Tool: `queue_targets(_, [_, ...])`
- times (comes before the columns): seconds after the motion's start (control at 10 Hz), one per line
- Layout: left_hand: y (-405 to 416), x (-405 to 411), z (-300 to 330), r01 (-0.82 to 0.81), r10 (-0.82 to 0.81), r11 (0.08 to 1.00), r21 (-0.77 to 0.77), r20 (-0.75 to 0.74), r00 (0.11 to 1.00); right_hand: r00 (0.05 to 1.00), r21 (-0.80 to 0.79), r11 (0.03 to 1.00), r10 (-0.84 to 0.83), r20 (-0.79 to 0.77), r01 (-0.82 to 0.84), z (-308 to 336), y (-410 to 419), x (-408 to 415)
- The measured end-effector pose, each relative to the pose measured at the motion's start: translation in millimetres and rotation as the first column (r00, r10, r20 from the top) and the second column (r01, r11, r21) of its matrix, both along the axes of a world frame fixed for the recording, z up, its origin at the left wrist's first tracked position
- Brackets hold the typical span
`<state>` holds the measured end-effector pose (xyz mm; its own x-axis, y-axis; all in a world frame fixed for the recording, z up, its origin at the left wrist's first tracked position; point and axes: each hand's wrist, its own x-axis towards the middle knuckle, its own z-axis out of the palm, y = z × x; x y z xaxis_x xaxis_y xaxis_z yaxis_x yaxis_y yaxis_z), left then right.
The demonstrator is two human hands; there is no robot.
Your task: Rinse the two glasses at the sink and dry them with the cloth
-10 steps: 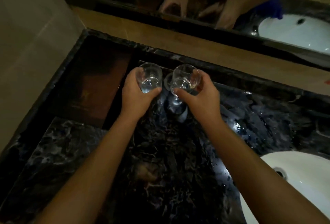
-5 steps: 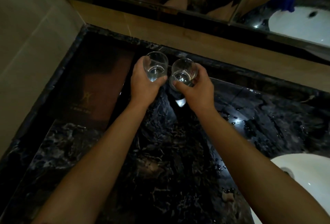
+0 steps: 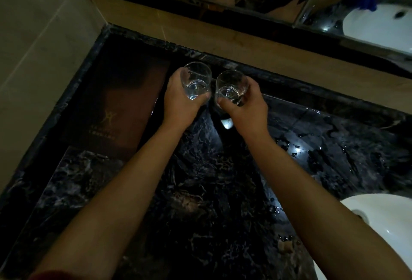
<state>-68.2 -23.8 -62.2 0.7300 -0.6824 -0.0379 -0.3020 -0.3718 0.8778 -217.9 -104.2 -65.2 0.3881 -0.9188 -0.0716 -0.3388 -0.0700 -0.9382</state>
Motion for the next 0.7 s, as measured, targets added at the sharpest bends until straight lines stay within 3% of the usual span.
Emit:
queue_targets(0.4, [1.0, -4.4, -3.1, -0.060, 0.061, 0.998, -0.010, 0.015, 0.998, 0.997, -0.067, 0.998, -0.021, -0.079, 0.016, -6.1, -0.3, 1.2])
queue_targets(0.7, [12.5, -15.3, 10.3, -0.080, 0.074, 0.994, -0.067, -0.089, 0.993, 0.994, -0.002, 0.998, 0.061, -0.089, -0.062, 15.9, -1.8, -15.4])
